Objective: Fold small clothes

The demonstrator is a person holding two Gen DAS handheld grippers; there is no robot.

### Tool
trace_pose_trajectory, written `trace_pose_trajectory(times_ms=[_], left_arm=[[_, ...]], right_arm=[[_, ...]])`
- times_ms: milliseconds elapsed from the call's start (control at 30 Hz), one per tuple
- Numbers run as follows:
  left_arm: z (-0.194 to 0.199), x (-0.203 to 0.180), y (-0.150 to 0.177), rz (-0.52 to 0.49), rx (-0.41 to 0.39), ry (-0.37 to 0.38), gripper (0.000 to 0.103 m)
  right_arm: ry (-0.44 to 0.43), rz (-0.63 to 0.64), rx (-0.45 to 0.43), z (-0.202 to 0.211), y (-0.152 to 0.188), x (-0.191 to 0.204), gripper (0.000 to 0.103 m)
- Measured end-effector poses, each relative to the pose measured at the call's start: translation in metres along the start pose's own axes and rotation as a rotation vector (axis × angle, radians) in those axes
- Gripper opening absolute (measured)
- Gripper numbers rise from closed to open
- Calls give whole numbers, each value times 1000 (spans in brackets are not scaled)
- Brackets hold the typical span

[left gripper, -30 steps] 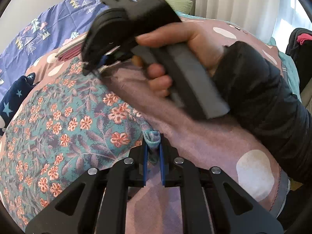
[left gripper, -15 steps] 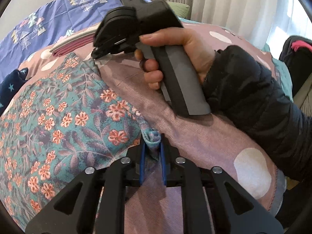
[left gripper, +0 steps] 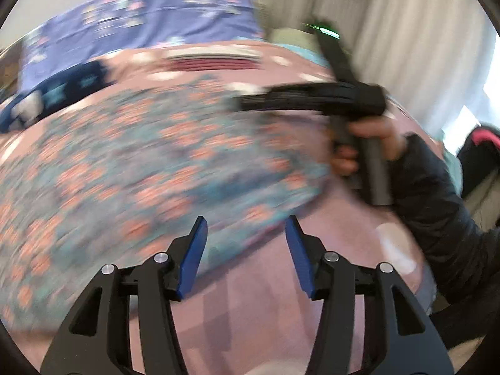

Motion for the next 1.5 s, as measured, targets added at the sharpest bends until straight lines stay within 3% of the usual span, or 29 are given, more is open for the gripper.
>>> trace_pose_trajectory(times_ms=[33,100,200,367,433,567,767,967,1200,1267,1300,1433,1500], left_arm=[[17,17,7,40,-23,-31,53],[45,48,20,102,-70,-85,54],[108,108,40,230,-179,-193,54],[190,180,70,392,-318,-323,54],[212,196,82,415,-359,-359,54],[233,212,103,459,-405,-374,54],[255,235,138,513,-422,-386,54],[264,247,136,506,-454,-357,54],[255,270,127,518,-460,-325,54],[250,275,128,530,-455,-312,54],[248,276,128,533,-453,-307,54],[244,280,127,537,-448,-287,54],[240,286,120,545,-445,-253,54]], right_arm=[[45,-30,-2,2,0,-7,37],[6,-114,-21,24,9,-8,37],[-6,-48,-57,51,13,24,37],[-24,329,-121,85,33,152,49],[-63,519,-152,87,59,223,56],[-68,800,-235,69,111,328,56],[-9,1089,-301,37,167,421,55],[162,1190,-321,-1,171,445,55],[243,1187,-341,-20,158,446,54],[246,1204,-352,-26,158,451,37],[236,1215,-342,-27,161,453,2],[99,1165,-278,-11,164,463,3],[77,1151,-266,-10,165,464,3]])
Point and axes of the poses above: each gripper's, at about its wrist camera, not at the fingertips, and z roughly against the way its jaws point, x to its left, y to its underside, the point moved 8 cm from there along -z, roughly the way its jaws point, and after that the axes turned 10 degrees about y, right-handed, at the moved point
